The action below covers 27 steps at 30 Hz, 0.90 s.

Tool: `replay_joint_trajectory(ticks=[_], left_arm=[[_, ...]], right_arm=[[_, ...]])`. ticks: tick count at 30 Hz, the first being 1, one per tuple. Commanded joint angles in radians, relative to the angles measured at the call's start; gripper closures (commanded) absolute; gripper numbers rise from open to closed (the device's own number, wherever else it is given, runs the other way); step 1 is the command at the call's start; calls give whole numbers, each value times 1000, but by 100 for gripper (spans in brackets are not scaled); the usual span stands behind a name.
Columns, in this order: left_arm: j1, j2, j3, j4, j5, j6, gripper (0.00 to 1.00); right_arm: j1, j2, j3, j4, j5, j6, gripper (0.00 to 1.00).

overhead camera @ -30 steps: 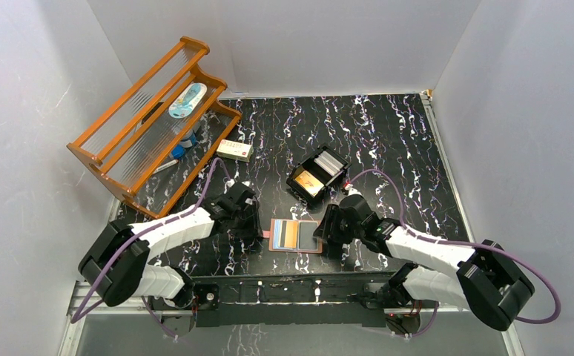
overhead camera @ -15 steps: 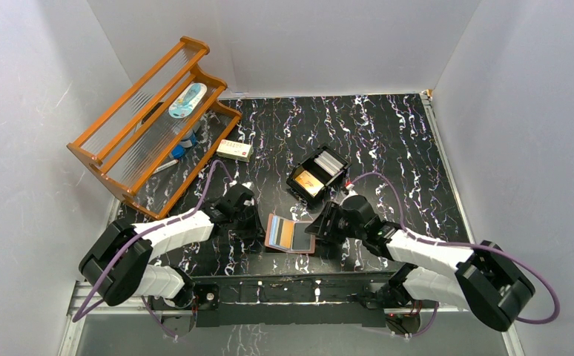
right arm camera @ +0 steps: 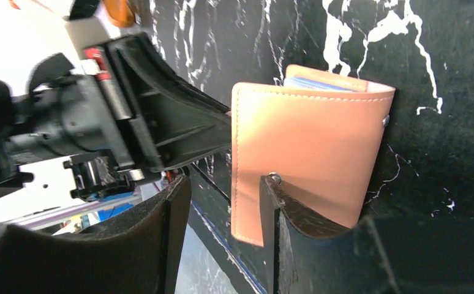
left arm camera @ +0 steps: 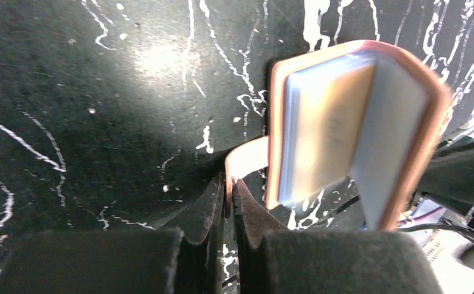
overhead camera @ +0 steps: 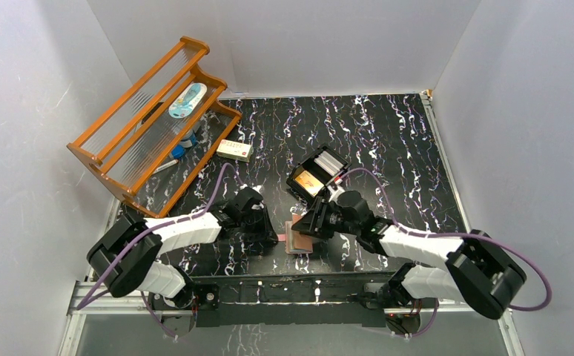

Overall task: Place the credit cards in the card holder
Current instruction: Close the card holder at the center of the board.

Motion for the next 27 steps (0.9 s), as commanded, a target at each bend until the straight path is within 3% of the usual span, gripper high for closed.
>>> replay_joint_trajectory(ticks=[1,5,11,22,27], left_arm=[[-3,-86,-21,45,27,-67,93],[3,-146,-24,41,42,-83,85],[3,-151,-7,66,72,-102,91],[2,-90,44,98,124,-66,95],[2,-37,74,105,150,-32,90]], right_arm=[[11,80,80,31,-48,-42,48],[12,75,110,-124,35,-127,57],[16,119,129,-217,116,-215,73],[100,258,247,-361,234,-282,72],[109,259,241,-363,250,-277,72]])
